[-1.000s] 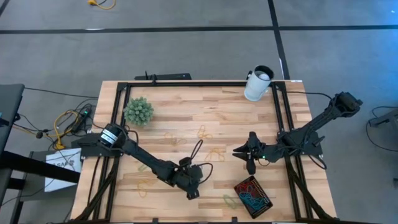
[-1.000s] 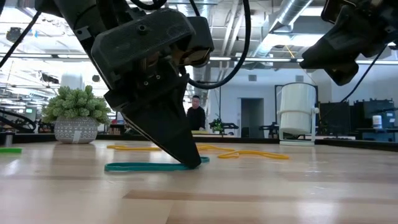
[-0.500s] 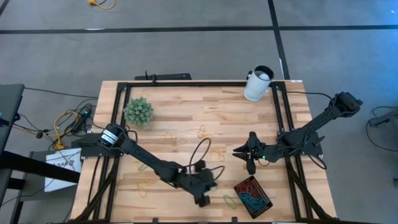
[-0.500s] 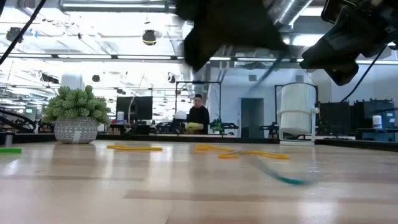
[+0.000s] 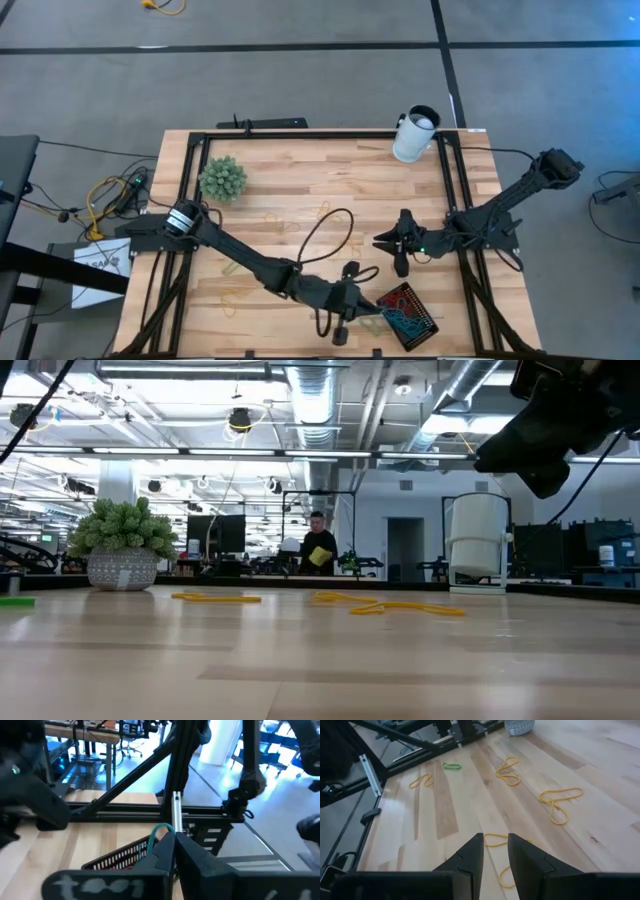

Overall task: Pick and place rubber bands into bin
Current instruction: Put the blue rubber band into the black basket, then put the yellow rubber band into the black basket

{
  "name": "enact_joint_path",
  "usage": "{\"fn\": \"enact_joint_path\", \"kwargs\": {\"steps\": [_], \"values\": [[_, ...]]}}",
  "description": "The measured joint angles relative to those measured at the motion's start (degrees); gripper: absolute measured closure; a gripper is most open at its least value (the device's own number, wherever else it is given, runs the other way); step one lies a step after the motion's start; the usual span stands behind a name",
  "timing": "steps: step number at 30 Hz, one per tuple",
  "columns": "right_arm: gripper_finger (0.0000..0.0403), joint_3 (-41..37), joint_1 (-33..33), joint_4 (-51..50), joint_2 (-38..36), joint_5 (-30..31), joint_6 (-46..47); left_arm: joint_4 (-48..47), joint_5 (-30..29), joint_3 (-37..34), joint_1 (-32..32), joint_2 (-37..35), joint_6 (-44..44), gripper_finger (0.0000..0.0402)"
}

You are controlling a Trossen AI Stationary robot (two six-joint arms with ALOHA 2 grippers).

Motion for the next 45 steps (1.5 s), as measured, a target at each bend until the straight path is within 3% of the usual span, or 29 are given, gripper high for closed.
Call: {"fn": "enact_joint_path", "kwargs": {"steps": [3, 8, 14, 19, 28, 37, 45], "values": [[0.0320, 0.00, -0.91, 0.12, -0.01, -0.05, 0.00, 4.89, 1.23, 0.93, 0.89, 4.07, 0.04, 0.0401], [0.0320, 0.00, -1.95, 0.16, -0.01, -0.08, -0.01, 4.55, 1.22, 8.50, 2.60, 10.52, -0.10, 0.0401], [0.0320, 0.00, -2.31, 0.08, -0.01, -0.20, -1.11, -0.51, 5.00, 21.12, 3.82, 20.59, 1.94, 0.0402], [0.0320, 0.00, -1.86, -0.47, -0.01, -4.92, -3.98, -4.51, 5.24, 28.33, 3.55, 24.37, 3.58, 0.0401], [0.0320, -0.01, 0.41, 1.74, -0.23, -15.22, -7.41, -10.11, 8.05, 28.70, 3.41, 24.39, 2.33, 0.0401], [0.0320, 0.00, 4.72, 8.64, -0.23, -15.34, -16.05, -13.16, 8.52, 28.66, 3.51, 24.43, 1.09, 0.0397], [0.0320, 0.00, 6.09, 9.81, -2.89, -15.17, -18.03, -12.99, 8.68, 28.66, 3.56, 24.43, 1.16, 0.0355]]}}
